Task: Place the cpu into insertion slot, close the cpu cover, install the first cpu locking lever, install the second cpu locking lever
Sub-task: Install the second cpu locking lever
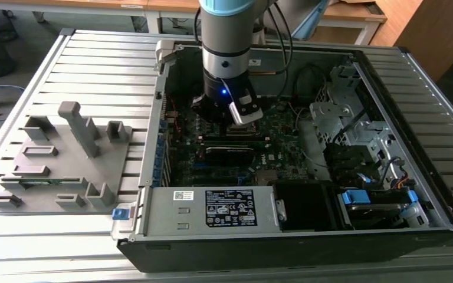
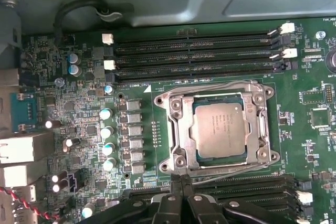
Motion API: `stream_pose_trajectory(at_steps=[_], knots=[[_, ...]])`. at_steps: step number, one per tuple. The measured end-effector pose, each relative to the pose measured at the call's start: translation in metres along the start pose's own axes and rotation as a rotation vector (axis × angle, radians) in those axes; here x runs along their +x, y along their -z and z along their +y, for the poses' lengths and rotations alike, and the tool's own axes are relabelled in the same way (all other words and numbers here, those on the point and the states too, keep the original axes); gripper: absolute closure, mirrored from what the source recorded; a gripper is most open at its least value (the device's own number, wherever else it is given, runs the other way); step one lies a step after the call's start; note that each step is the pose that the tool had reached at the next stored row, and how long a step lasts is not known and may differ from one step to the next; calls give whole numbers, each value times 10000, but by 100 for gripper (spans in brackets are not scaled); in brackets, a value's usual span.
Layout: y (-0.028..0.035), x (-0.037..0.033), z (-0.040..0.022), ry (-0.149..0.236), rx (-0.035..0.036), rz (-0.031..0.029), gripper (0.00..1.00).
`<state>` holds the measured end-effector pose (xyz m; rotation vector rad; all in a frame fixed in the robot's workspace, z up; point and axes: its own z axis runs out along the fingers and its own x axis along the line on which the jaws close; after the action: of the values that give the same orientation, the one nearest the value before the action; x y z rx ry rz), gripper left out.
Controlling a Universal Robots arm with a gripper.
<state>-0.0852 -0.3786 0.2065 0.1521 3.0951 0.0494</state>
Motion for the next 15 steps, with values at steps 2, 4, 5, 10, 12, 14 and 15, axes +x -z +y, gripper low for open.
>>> stream_pose_trajectory(at_steps=[2, 4, 5, 10, 12, 14, 15], knots=[[-5, 1, -2, -3, -61, 6, 90], [-7, 1, -1, -5, -79, 7, 90], [-7, 1, -1, -5, -80, 7, 90], [-19, 1, -4, -14, -341, 34, 90], [-26, 2, -4, -19, -407, 39, 90], [-32, 2, -6, -20, -426, 40, 90], [-35, 2, -9, -19, -427, 40, 90]])
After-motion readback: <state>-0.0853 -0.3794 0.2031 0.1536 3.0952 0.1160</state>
